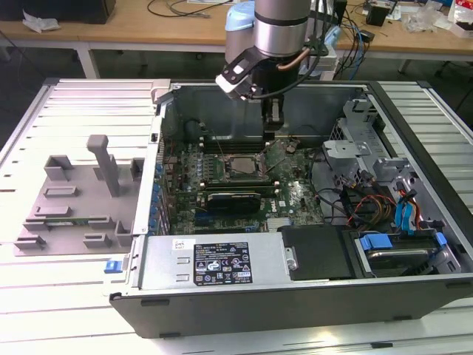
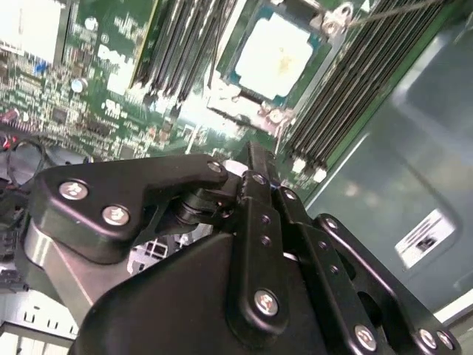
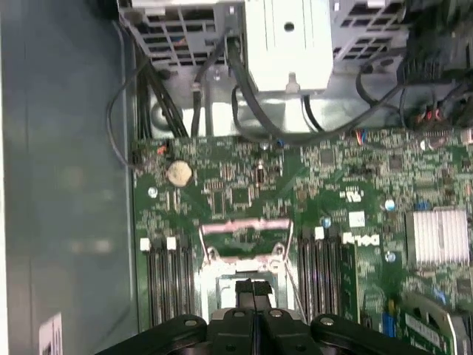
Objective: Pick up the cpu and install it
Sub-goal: 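Close the cpu cover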
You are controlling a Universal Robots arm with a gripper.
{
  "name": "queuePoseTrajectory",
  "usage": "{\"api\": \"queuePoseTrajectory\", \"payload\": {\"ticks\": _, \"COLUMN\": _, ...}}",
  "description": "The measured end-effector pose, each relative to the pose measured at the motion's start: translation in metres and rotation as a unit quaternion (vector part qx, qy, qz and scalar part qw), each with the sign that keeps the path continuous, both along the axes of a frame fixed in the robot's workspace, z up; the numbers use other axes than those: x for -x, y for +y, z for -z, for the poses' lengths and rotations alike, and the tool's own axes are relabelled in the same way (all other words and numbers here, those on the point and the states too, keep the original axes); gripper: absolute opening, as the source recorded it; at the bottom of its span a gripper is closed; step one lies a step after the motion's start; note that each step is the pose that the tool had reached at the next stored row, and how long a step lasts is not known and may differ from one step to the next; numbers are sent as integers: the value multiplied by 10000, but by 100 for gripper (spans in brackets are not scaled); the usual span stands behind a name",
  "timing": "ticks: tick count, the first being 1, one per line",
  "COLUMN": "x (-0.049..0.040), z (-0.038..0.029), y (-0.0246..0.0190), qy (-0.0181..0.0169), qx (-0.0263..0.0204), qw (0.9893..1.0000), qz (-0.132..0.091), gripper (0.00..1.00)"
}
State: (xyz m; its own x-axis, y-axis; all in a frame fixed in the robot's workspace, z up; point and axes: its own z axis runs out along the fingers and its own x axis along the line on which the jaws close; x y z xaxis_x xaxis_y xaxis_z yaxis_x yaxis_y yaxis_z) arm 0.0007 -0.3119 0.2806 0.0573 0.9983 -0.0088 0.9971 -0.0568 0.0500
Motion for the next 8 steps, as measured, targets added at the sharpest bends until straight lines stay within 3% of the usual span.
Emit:
{"api": "queuePoseTrajectory", "payload": {"ticks": 2, "x": -117, "z": 0, "y": 0, "qy": 0, "qx": 1, "qw": 10000, "qz": 0, "gripper": 11}}
{"api": "queuePoseTrajectory", "payload": {"ticks": 4, "x": -173, "z": 0, "y": 1, "qy": 0, "qx": 0, "qw": 10000, "qz": 0, "gripper": 11}}
{"api": "queuePoseTrajectory", "payload": {"ticks": 8, "x": -182, "z": 0, "y": 0, "qy": 0, "qx": 0, "qw": 10000, "qz": 1, "gripper": 11}}
